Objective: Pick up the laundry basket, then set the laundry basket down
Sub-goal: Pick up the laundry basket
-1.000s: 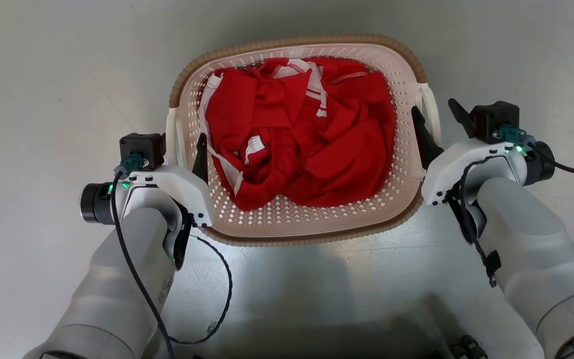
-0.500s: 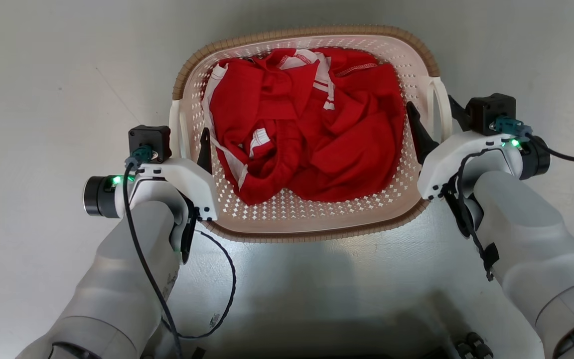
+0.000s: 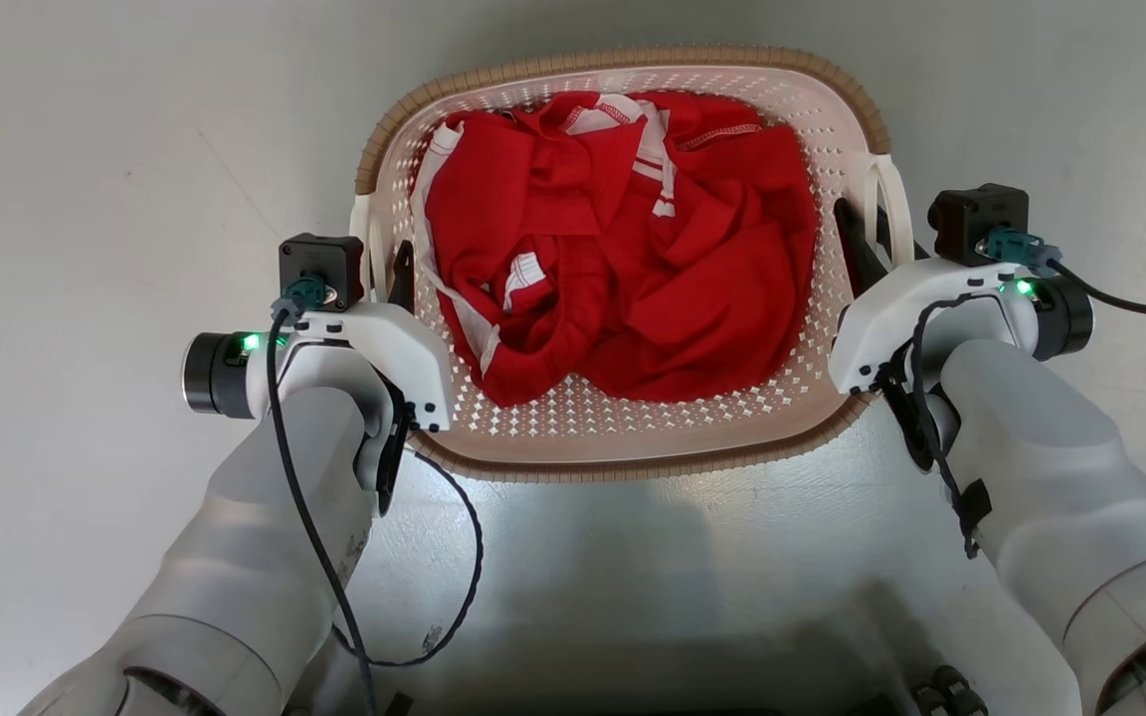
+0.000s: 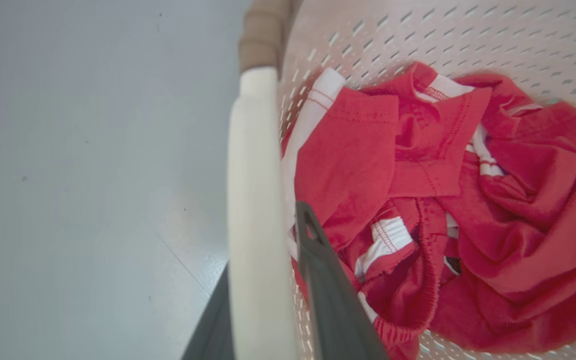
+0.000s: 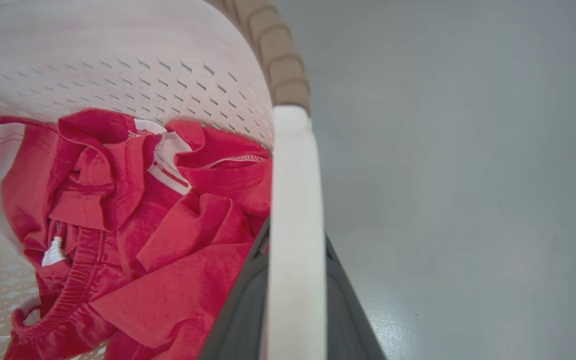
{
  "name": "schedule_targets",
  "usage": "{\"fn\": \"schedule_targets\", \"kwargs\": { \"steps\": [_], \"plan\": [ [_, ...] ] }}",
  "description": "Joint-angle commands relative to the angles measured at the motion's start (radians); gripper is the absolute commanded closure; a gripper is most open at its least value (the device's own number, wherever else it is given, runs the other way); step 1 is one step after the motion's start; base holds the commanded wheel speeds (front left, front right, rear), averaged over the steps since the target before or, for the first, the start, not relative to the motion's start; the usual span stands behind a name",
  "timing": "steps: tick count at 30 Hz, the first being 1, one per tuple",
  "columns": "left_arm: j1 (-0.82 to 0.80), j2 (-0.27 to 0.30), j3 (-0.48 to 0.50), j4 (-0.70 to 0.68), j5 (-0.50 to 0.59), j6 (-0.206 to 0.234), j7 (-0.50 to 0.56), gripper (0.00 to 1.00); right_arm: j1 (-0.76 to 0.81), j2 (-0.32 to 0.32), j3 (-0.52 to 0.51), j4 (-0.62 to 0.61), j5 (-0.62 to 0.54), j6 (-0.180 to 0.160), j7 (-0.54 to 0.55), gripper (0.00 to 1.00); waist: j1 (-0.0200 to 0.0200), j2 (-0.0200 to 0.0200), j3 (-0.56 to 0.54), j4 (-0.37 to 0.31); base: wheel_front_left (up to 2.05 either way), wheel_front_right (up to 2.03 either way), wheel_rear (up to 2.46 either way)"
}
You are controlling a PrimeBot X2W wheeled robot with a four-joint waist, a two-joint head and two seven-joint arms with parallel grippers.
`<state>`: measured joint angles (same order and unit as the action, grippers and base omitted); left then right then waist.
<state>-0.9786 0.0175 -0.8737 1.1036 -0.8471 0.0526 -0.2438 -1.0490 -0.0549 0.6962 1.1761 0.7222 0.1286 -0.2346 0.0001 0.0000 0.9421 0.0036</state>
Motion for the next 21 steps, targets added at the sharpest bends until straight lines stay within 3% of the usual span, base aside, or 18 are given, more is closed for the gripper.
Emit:
{"fn": "schedule_targets", "kwargs": {
  "steps": [1, 21],
  "plan": [
    [0.006, 0.033, -0.008, 0.007, -0.007, 0.009, -0.007, 1.00, 0.041, 0.005, 0.020, 0.006, 0.004, 0.002, -0.004, 1.00, 0.0000, 0.0000, -0.006, -0.001, 0.00, 0.00, 0.00],
    [0.063, 0.033, -0.129, 0.089, -0.080, 0.013, 0.056, 1.00, 0.108, 0.005, 0.105, 0.030, 0.127, 0.002, 0.059, 1.00, 0.0000, 0.0000, -0.232, -0.029, 0.00, 0.00, 0.00]
  ]
}}
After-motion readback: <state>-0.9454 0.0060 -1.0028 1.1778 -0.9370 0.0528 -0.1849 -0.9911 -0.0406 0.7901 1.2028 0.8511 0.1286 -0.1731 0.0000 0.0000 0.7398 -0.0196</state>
